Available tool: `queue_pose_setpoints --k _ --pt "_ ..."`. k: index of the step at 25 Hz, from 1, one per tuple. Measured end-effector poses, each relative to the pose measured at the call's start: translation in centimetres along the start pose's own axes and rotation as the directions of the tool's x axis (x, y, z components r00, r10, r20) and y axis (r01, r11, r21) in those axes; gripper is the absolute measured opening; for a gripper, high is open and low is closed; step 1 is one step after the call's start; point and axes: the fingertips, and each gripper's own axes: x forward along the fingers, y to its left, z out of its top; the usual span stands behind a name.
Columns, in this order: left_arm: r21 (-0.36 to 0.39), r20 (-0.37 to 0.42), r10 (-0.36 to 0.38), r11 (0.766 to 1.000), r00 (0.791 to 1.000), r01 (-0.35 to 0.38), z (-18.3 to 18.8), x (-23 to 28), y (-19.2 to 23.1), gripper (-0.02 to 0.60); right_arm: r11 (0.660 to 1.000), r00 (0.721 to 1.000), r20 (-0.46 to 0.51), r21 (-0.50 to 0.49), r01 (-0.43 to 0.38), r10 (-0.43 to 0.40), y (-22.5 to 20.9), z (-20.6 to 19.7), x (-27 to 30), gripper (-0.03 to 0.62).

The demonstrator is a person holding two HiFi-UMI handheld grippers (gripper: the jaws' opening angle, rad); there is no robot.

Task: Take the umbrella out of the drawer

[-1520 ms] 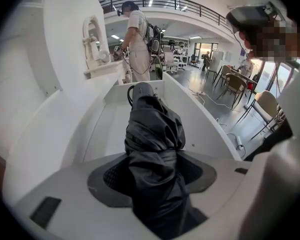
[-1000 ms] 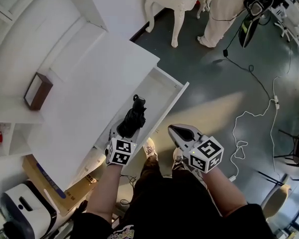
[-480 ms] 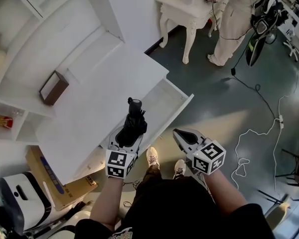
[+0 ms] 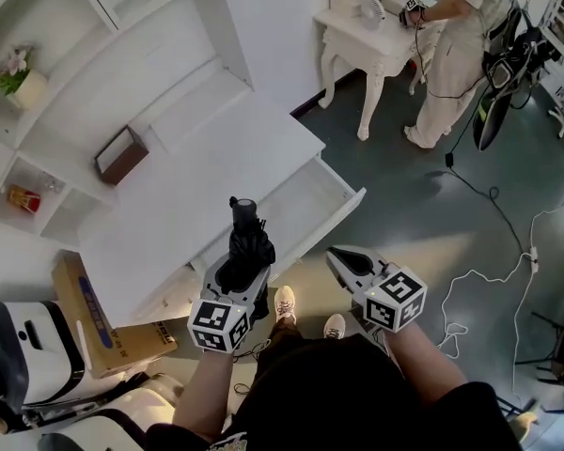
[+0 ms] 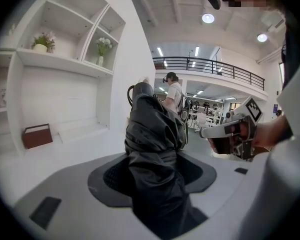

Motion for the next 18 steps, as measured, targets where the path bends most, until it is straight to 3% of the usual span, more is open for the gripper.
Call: queue_pose_setpoints --k 12,18 --pt "-0.054 0.04 0.101 0.994 0.994 -0.099 -1.8 -6.6 -5.8 0.261 0.991 0.991 -0.022 -0.011 -0.136 0.136 3.6 -1.6 -3.2 0.002" --pt "-0.071 0.024 0.125 0.99 0.992 -0.123 -3.2 -9.9 -6.9 0.261 0.986 0.985 -0.04 0.004 -0.166 0.166 5.2 -3.2 -2.9 0.002"
